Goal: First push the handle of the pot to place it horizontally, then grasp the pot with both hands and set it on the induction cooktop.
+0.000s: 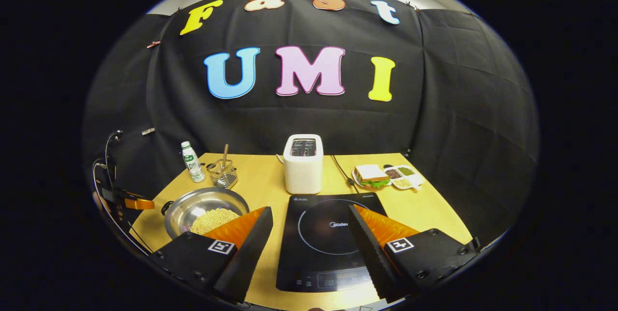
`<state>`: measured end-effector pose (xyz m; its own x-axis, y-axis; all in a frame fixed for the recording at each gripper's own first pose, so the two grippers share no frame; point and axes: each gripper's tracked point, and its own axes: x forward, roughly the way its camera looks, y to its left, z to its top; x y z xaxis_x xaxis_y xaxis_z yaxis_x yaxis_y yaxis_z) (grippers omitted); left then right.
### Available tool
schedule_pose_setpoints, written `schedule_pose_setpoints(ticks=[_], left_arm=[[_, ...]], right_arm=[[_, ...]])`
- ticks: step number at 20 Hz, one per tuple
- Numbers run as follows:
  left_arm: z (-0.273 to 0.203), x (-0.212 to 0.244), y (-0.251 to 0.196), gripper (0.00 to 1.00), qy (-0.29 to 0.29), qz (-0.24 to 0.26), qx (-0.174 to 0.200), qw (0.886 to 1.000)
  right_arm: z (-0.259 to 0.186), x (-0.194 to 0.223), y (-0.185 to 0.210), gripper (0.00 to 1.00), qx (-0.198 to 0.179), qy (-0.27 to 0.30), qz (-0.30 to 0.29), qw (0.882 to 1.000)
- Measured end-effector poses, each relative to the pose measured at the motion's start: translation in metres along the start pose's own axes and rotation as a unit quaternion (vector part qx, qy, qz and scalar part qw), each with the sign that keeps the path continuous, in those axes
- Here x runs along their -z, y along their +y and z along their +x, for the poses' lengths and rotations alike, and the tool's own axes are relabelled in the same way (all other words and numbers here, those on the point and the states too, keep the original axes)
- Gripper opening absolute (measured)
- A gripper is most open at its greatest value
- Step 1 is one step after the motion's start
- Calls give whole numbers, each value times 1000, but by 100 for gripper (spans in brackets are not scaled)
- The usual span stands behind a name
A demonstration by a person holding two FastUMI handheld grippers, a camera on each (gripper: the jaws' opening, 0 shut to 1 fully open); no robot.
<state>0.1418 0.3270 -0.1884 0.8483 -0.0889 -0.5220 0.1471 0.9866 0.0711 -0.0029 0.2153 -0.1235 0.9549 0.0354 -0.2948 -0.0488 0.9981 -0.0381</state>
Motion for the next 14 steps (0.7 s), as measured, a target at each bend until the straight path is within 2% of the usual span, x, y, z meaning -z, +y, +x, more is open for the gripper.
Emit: schedule_pose_setpoints(ticks=[3, 9, 14], left_arm=[[-4, -17, -4, 96, -36, 6, -6, 999], [-1, -37, -10, 96, -60, 4, -4, 998], [8, -39, -21, 96, -55, 0, 18, 998]], right_arm=[[13, 1, 23, 98, -27, 8, -10, 1000], [46, 27, 58, 98, -59, 66, 9, 996], [87, 48, 87, 100, -79, 115, 31, 990]])
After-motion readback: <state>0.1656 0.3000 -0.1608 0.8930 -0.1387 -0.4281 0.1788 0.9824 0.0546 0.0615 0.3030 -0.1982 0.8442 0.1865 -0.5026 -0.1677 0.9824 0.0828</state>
